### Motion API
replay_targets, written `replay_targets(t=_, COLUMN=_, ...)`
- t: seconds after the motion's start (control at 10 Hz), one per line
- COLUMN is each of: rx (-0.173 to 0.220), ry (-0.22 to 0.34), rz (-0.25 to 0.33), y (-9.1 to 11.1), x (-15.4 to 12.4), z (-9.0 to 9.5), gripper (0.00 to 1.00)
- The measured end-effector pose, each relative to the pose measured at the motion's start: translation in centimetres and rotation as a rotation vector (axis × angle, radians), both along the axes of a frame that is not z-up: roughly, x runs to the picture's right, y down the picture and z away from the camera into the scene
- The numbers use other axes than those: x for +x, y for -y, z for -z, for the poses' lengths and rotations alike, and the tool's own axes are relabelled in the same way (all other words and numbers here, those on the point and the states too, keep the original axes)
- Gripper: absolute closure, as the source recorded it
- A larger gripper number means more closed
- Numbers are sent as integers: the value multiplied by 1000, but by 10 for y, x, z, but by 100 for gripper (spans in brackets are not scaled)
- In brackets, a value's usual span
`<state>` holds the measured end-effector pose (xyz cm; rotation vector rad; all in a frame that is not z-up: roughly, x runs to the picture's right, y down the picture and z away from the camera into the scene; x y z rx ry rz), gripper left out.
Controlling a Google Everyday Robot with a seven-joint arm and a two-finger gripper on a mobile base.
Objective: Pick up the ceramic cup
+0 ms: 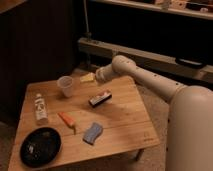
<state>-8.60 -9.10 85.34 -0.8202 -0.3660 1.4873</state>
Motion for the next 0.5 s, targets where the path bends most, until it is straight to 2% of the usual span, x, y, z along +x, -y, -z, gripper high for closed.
replay_targets(t=0.1, rx=6, ry=-7, rz=9, y=19, x=-6, z=-6, gripper=20)
replay_targets(t=0.2, rx=6, ry=-1, rz=22, y=26, x=-15, z=-13, gripper=20)
replay_targets(t=0.3, rx=3, ry=18, rz=39, y=30, x=-30, z=-19, gripper=20)
replay_targets(t=0.5, rx=-5, ry=53, rz=64, y=21, x=-48, z=-27, gripper=20)
